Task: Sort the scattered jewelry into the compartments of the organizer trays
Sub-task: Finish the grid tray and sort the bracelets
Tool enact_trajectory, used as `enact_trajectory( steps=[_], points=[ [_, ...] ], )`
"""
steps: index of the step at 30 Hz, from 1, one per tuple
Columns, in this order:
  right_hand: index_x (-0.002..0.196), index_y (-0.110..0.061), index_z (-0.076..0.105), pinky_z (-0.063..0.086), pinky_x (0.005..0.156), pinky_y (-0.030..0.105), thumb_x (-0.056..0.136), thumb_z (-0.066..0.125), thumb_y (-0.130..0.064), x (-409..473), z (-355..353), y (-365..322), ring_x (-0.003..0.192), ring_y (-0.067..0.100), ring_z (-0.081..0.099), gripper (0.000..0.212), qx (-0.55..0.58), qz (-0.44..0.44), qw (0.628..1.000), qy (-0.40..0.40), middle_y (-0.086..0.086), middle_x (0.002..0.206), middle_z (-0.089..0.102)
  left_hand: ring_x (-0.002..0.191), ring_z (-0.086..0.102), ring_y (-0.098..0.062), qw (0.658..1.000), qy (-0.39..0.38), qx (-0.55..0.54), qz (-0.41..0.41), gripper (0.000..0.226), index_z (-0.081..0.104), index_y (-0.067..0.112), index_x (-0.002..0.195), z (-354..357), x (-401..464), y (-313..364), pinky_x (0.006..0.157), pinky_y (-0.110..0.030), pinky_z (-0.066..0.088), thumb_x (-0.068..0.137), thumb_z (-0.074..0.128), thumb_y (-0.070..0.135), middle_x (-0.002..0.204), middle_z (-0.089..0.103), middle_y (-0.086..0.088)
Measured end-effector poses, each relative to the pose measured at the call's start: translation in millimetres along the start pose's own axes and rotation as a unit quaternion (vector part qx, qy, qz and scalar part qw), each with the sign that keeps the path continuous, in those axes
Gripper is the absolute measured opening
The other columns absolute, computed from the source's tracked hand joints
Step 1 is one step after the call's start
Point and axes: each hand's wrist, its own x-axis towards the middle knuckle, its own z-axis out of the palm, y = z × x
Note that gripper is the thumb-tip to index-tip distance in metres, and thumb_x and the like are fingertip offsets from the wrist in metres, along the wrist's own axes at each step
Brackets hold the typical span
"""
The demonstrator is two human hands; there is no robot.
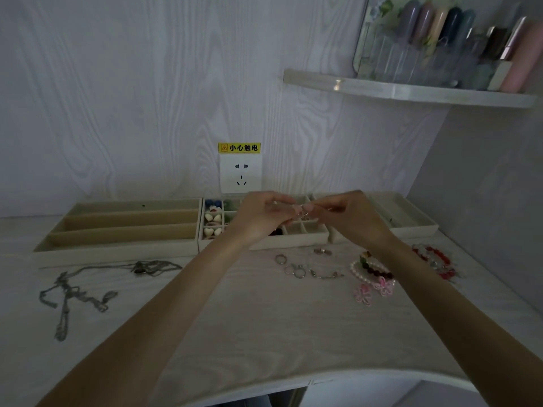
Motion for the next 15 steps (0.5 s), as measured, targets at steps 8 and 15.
enact_trajectory(
  steps=[8,15],
  points=[
    [0.085,-0.018,0.075,0.046,0.061,0.005,0.075,0.076,-0.026,25,-21,7,0.065,-0.004,0.062,0.013,-0.071,0.018,0.997,-0.009,-0.009,0.077,0.07,0.074,0.068,-0.007,0.992,-0.018,0.09,0.088,0.014,0.071,0.019,0.094,0,21,-3,0.079,-0.026,0.055,0.082,0.07,0.027,0.079,0.07,0.007],
    [0.086,-0.019,0.074,0.039,0.054,0.0,0.073,0.078,-0.023,31,-20,16,0.055,-0.014,0.053,0.014,-0.139,0.03,0.989,-0.039,-0.013,0.073,0.064,0.087,0.063,0.002,0.973,-0.07,0.201,0.088,0.01,0.073,0.023,0.091,-29,7,-29,0.083,-0.024,0.052,0.081,0.072,0.022,0.09,0.07,0.014]
  ],
)
